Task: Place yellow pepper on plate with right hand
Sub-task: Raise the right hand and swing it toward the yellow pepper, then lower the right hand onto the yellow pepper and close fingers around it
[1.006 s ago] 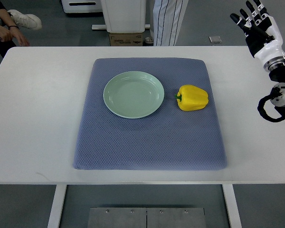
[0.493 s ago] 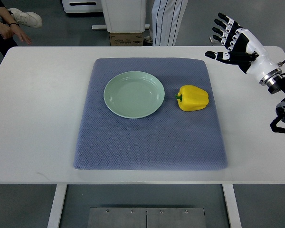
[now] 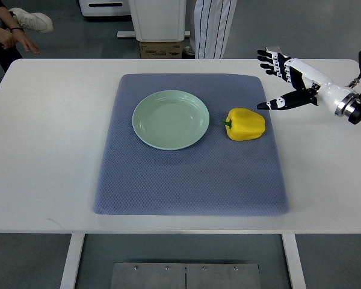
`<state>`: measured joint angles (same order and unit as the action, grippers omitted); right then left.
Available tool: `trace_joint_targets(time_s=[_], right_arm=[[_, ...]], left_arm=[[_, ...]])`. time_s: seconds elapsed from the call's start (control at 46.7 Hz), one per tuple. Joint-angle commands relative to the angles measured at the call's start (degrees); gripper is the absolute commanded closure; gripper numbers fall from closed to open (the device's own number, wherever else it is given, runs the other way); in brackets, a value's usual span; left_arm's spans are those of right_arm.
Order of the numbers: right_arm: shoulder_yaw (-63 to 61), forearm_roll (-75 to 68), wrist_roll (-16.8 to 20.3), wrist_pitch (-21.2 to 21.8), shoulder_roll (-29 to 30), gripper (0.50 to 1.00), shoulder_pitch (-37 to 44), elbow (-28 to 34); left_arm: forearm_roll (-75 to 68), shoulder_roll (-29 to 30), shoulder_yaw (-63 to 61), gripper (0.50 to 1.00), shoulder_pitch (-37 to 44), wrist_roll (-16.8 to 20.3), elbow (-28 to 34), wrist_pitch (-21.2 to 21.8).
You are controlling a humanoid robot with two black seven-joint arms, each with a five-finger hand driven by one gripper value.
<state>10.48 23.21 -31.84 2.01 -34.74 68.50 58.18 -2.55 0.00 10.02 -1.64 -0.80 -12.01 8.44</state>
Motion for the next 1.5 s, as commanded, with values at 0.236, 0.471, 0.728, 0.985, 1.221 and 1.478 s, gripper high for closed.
trace_joint_targets(time_s=[0.236, 0.471, 0.728, 0.985, 1.221, 1.478], right_arm=[[12.7, 0.2, 4.7, -4.7, 2.8, 0.500, 5.3, 3.5], [15.6, 0.2, 6.4, -8.9, 6.6, 0.500, 6.1, 2.9], [20.6, 0.6, 6.9, -12.8, 10.0, 0.500, 6.6, 1.2], [21.7, 0.6, 6.8, -13.4, 12.9, 0.504, 7.3, -1.0], [26.0, 0.5, 7.0, -15.5, 17.0, 0.578, 8.0, -4.7], [30.6, 0.4, 8.1, -18.3, 19.4, 0.760, 9.0, -7.0]], left_arm=[[0.0, 0.0, 0.0, 0.500, 0.1, 0.0, 0.0, 0.0], [0.0, 0.0, 0.0, 0.500, 0.0, 0.0, 0.0, 0.0], [0.0, 0.0, 0.0, 0.500, 0.1, 0.1, 0.0, 0.0], [0.0, 0.0, 0.0, 0.500, 0.0, 0.0, 0.0, 0.0], [0.0, 0.0, 0.0, 0.500, 0.1, 0.0, 0.0, 0.0], [0.0, 0.0, 0.0, 0.500, 0.0, 0.0, 0.0, 0.0]])
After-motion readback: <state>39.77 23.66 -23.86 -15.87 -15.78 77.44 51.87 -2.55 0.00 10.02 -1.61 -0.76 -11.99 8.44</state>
